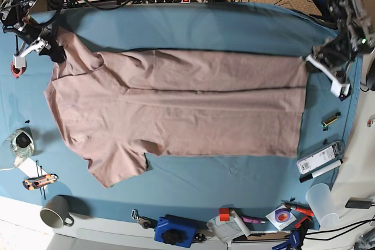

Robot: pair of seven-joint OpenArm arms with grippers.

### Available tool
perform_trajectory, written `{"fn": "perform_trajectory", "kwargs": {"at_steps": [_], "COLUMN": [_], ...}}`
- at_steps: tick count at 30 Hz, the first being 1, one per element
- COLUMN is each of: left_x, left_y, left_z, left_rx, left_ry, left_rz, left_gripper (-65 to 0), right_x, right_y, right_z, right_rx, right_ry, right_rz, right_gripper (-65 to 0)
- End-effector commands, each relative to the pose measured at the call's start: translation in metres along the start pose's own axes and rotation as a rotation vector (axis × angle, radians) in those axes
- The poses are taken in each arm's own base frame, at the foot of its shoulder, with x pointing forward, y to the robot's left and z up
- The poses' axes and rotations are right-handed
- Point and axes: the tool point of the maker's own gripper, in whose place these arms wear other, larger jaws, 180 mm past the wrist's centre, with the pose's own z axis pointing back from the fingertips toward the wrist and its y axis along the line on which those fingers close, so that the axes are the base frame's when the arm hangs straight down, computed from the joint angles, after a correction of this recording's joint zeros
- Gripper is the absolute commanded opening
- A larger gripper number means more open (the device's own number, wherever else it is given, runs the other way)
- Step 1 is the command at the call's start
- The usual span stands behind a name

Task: Fold the T-shirt properly
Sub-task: 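Pull the grasped edge toward the robot and flatten it with both grippers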

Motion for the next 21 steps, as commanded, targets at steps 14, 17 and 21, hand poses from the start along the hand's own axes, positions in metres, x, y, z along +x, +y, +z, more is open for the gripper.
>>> {"fn": "perform_trajectory", "kwargs": {"at_steps": [14,17,21], "left_x": [-0.058,-0.064,-0.051], "left_y": [0.026,0.025,0.016], "left_z": [0.041,0.046,0.050], "left_rx": [0.036,0.043,0.021], "left_ry": [0.112,0.123,0.064], "left_rz": [0.017,0.004,-0.014], "left_gripper": [-65.0,-65.0,-65.0], "right_x": [-0.012,-0.008,-0.002], "right_y": [-0.017,-0.018,-0.021], "right_z": [0.037,0.049,0.060], "right_rx": [-0.068,-0.061,-0.078], "right_ry": [0.002,-0.027,-0.022], "right_rz": [-0.012,-0.020,-0.002], "right_gripper": [-65.0,-65.0,-65.0]}}
